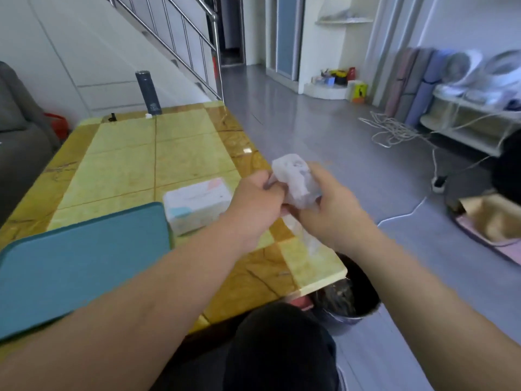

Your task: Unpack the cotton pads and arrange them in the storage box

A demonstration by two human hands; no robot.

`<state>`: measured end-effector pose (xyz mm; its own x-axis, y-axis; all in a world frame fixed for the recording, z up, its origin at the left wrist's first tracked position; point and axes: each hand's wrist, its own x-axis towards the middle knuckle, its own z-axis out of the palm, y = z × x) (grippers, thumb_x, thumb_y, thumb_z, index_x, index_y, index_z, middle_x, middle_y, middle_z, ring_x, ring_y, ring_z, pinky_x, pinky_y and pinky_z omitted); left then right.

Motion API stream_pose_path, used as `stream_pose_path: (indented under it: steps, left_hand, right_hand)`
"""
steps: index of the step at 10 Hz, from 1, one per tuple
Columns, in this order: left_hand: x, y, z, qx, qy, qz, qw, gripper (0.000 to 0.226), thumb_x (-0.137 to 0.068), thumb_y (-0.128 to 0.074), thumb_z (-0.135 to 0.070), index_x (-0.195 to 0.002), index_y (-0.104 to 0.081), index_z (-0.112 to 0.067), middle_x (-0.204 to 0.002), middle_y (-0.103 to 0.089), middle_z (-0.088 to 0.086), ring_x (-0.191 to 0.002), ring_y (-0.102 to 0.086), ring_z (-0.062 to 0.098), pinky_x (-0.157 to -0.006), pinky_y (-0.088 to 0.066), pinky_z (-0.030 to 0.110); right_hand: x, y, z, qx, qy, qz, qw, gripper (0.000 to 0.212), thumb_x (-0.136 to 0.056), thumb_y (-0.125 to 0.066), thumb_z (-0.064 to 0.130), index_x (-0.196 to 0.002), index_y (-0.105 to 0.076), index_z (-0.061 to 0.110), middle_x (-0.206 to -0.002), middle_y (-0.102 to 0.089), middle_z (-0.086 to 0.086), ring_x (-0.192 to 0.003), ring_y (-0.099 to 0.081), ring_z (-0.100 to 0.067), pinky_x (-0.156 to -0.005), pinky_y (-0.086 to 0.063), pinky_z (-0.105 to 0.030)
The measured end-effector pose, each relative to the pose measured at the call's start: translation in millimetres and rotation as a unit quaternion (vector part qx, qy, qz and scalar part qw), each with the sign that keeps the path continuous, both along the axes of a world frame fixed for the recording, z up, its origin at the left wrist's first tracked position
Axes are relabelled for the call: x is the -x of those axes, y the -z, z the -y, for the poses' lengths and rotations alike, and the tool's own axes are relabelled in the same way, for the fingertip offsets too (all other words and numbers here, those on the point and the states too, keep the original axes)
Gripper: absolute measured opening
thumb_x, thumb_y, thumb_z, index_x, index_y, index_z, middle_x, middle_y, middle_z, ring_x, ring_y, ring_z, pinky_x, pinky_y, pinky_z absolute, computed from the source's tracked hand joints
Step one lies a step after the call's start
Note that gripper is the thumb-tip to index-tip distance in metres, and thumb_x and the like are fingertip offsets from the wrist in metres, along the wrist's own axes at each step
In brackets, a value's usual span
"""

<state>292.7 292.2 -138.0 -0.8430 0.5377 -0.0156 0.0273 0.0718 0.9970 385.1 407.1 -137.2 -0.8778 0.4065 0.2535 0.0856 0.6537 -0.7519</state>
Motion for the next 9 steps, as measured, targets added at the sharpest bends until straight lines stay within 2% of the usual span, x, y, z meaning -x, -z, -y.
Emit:
stream_pose_path:
  steps: [1,2,3,4,5,6,7,8,9]
  left_hand:
    - [-17.4,19.4,-39.0,0.079,0.083,-0.045,0.992,0.018,-0.103,-0.056,-0.025,-0.115,-0.068,-0.018,-0.114,-0.074,0.009,-0.093,-0.076,0.024,-0.083,-0.063,0.045]
    - [-31.0,42.3,-66.0,0.167,0.151,-0.129,0.966,0.026,-0.098,-0.064,-0.029,-0.122,-0.066,-0.035,-0.13,-0.067,-0.009,-0.108,-0.069,0.022,-0.096,-0.058,0.043]
    - [-37.0,60.1,-82.5,0.2,0.153,-0.151,0.956,0.042,-0.097,-0.066,-0.03,-0.139,-0.059,-0.032,-0.14,-0.059,-0.014,-0.113,-0.06,0.011,-0.103,-0.048,0.028]
    - [-31.6,73.5,-86.2,0.206,0.158,-0.147,0.955,0.041,-0.097,-0.066,-0.03,-0.138,-0.061,-0.032,-0.136,-0.06,-0.013,-0.106,-0.061,0.007,-0.087,-0.048,0.019]
    - [-17.5,82.4,-87.3,0.201,0.148,-0.123,0.96,0.039,-0.098,-0.065,-0.027,-0.137,-0.06,-0.03,-0.136,-0.06,-0.012,-0.102,-0.064,0.006,-0.073,-0.049,0.015]
    - [-5.7,82.4,-82.4,0.194,0.133,-0.12,0.964,0.035,-0.099,-0.064,-0.024,-0.135,-0.062,-0.027,-0.132,-0.062,-0.01,-0.095,-0.066,0.008,-0.069,-0.05,0.012]
    - [7.1,83.2,-73.0,0.188,0.116,-0.12,0.968,0.028,-0.1,-0.064,-0.022,-0.128,-0.065,-0.026,-0.127,-0.063,-0.01,-0.091,-0.068,0.01,-0.067,-0.053,0.014]
    - [17.3,82.3,-56.6,0.205,0.125,-0.116,0.964,0.035,-0.1,-0.063,-0.024,-0.135,-0.062,-0.028,-0.132,-0.061,-0.012,-0.096,-0.069,0.007,-0.072,-0.059,0.018]
    - [24.1,75.6,-38.3,0.205,0.105,-0.118,0.966,0.036,-0.1,-0.064,-0.026,-0.136,-0.061,-0.032,-0.132,-0.061,-0.015,-0.096,-0.071,0.009,-0.081,-0.063,0.034]
  right_hand:
    - [-19.1,10.8,-42.0,-0.037,0.103,-0.017,0.994,0.034,-0.084,-0.055,0.002,-0.099,-0.047,0.032,-0.078,-0.06,0.008,-0.072,-0.056,-0.02,-0.055,-0.043,-0.024]
    - [-40.3,35.1,-85.1,0.018,0.209,0.004,0.978,0.03,-0.086,-0.053,0.002,-0.108,-0.047,0.02,-0.085,-0.055,0.006,-0.08,-0.053,-0.025,-0.059,-0.041,-0.031]
    - [-53.1,83.5,-120.6,0.074,0.292,0.027,0.953,0.028,-0.085,-0.058,0.011,-0.108,-0.045,0.021,-0.101,-0.058,-0.004,-0.096,-0.055,-0.031,-0.07,-0.043,-0.035]
    - [-53.9,142.5,-135.2,0.117,0.345,0.095,0.927,0.039,-0.082,-0.061,0.031,-0.118,-0.048,0.025,-0.118,-0.058,-0.007,-0.105,-0.059,-0.036,-0.086,-0.052,-0.045]
    - [-41.0,194.7,-138.9,0.173,0.33,0.15,0.916,0.061,-0.078,-0.067,0.039,-0.133,-0.044,0.029,-0.13,-0.055,-0.008,-0.103,-0.061,-0.035,-0.086,-0.057,-0.052]
    - [-27.6,227.4,-140.0,0.224,0.312,0.253,0.888,0.093,-0.072,-0.08,0.039,-0.151,-0.029,0.037,-0.142,-0.046,-0.011,-0.1,-0.064,-0.035,-0.08,-0.059,-0.047]
    - [-13.1,245.5,-144.2,0.218,0.332,0.326,0.858,0.106,-0.066,-0.084,0.033,-0.152,-0.022,0.033,-0.147,-0.034,-0.014,-0.122,-0.054,-0.044,-0.097,-0.052,-0.054]
    - [-5.9,229.9,-142.9,0.196,0.321,0.255,0.891,0.078,-0.071,-0.071,0.029,-0.143,-0.04,0.025,-0.138,-0.049,-0.011,-0.107,-0.06,-0.035,-0.089,-0.055,-0.047]
    - [5.0,187.7,-131.8,0.187,0.303,0.153,0.922,0.063,-0.089,-0.063,0.025,-0.149,-0.044,0.022,-0.129,-0.06,-0.004,-0.093,-0.059,-0.023,-0.079,-0.047,-0.034]
